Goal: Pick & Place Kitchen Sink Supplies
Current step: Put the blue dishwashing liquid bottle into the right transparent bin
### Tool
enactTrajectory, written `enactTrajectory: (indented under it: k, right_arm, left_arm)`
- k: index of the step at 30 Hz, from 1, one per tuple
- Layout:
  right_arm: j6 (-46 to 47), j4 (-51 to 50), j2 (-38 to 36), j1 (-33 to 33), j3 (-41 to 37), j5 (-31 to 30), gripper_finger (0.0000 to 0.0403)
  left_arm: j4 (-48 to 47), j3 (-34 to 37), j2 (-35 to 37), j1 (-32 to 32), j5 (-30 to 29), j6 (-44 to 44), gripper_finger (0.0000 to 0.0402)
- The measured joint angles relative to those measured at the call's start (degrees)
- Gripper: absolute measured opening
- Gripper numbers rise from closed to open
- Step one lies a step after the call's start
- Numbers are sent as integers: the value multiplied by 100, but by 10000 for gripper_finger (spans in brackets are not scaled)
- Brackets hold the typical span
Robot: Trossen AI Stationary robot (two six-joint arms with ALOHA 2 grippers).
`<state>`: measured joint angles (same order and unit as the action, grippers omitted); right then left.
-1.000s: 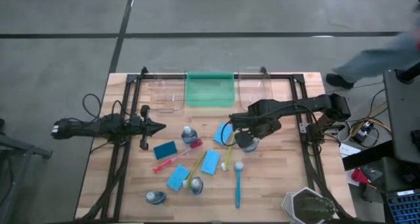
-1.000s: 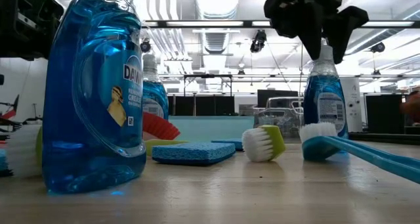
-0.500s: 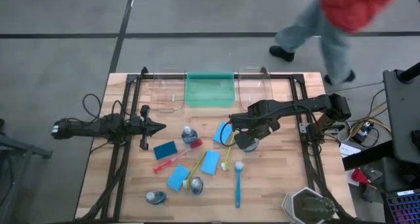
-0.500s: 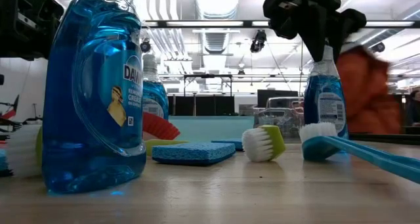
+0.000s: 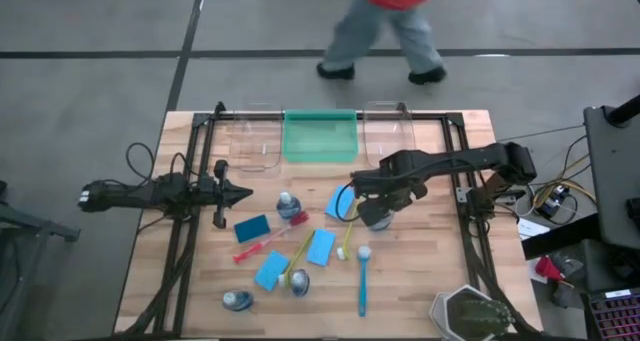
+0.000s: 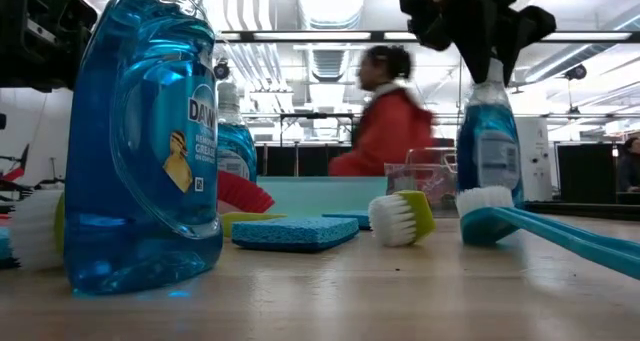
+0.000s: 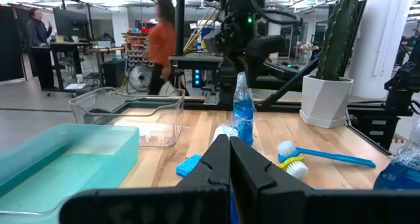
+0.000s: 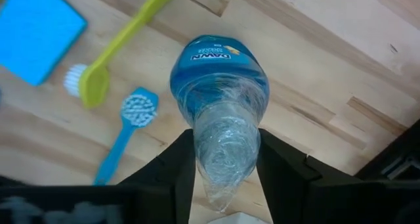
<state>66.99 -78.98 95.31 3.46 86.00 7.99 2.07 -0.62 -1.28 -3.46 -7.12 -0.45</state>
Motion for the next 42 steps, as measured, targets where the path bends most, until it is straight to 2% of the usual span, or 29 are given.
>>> enactTrajectory:
  k: [16, 21, 32, 42]
  right_arm:
    - [17, -336, -49, -534, 1637, 105, 131]
    - [-402, -332, -44, -842, 2168, 101, 131]
    - [-1360, -612, -44, -2137, 3204, 85, 132]
    - [-2140, -732, -43, -3601, 3472, 43, 132]
  left_arm:
    - [0, 0, 0, 1, 1, -1, 3]
    - [0, 0, 0, 2, -2, -2, 3]
    - [0, 0, 0, 2, 1, 0, 3]
    - [0, 0, 0, 1, 1, -1, 3]
